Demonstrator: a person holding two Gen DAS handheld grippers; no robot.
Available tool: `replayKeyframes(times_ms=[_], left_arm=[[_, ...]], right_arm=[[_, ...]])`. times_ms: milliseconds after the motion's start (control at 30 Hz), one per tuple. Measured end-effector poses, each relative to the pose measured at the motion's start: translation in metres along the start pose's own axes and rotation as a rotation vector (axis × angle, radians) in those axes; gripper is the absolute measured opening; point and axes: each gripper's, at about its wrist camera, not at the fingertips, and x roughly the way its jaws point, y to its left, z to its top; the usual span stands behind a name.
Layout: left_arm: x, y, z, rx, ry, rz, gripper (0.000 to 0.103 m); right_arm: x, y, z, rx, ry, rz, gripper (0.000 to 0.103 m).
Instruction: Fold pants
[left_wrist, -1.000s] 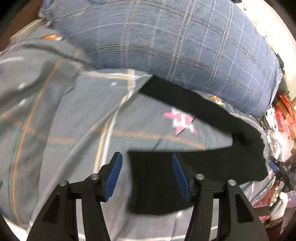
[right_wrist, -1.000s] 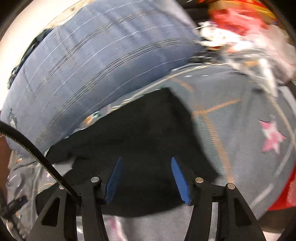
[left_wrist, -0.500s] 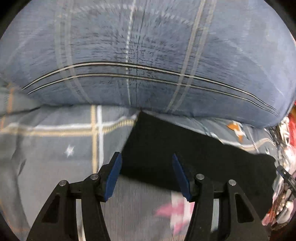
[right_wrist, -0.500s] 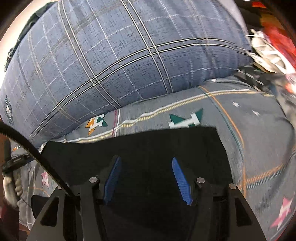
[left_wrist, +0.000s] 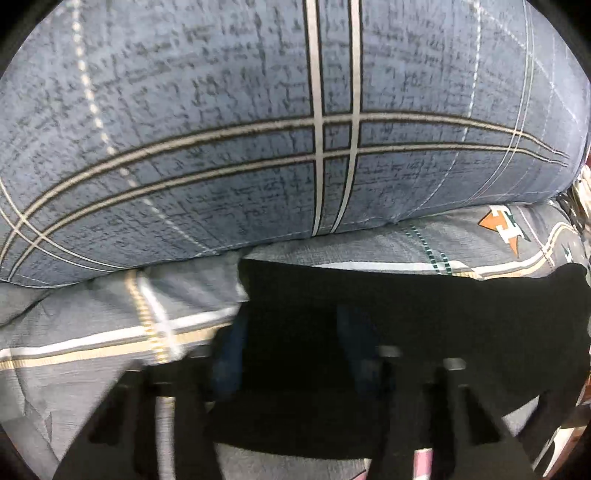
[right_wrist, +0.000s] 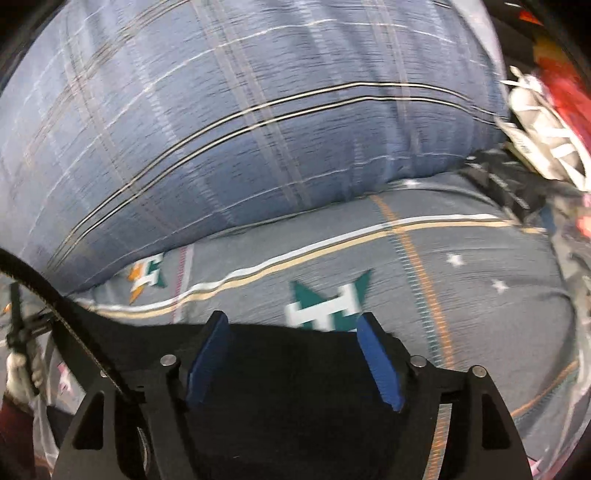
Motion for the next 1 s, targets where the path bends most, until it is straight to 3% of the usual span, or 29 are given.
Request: replayKeyframes(times_ms=[100,133,233,267,300,367,400,467,500,600,733,867,1000], left_arm=[[-0.002,0.006,-0.003,-0.013,-0.002,-0.019,0.032],[-0.002,0.007,-0.004,-0.019,-0.001,-0.026,0.036],[0.006,0.003,-0.003,-0.042,-0.004,-0.035,0.061],[0.008,-0.002,-0.004,-0.039,-0.011,-0.026,0.061],[0.008,-0.009,-0.005,-0.017,-0.013,0.004,0.057],[0.003,-0.023,-0.009,0.014,-0.036,0.038,0.014],[-0.002,-0.028,-0.011,0.030,-0.047,0.050,0.014],[-0.015,-0.033,-0.017,0.046,-0.073,0.048,0.010],[-0.022,-0.034,-0.020,0.046,-0.086,0.044,0.010],[-0.049,-0.033,-0.024,0.022,-0.142,0.014,0.010],[-0.093,-0.034,-0.025,0.005,-0.217,-0.003,0.010],[-0.138,-0.034,-0.051,0.014,-0.290,-0.007,0.008],[-0.182,-0.036,-0.097,0.012,-0.391,-0.008,0.006]], right_arm=[[0.009,-0.007,0.004,0.034,0.013,-0.010,0.078],[0.014,-0.008,0.003,0.044,0.022,-0.008,0.078],[0.028,-0.001,0.001,0.032,0.050,-0.041,0.078],[0.031,0.002,-0.001,0.019,0.052,-0.053,0.078],[0.035,0.007,-0.002,0.003,0.057,-0.069,0.080],[0.045,0.016,-0.003,-0.025,0.068,-0.101,0.080],[0.050,0.020,-0.005,-0.046,0.090,-0.124,0.070],[0.052,0.032,-0.007,-0.109,0.101,-0.172,0.024],[0.050,0.035,-0.008,-0.107,0.115,-0.137,0.019],[0.033,0.047,-0.011,-0.153,0.074,-0.168,0.019],[-0.001,0.050,-0.019,-0.132,0.006,-0.138,0.019],[-0.039,0.053,-0.034,-0.117,-0.048,-0.096,0.019],[-0.067,0.050,-0.061,-0.096,-0.072,-0.045,0.019]])
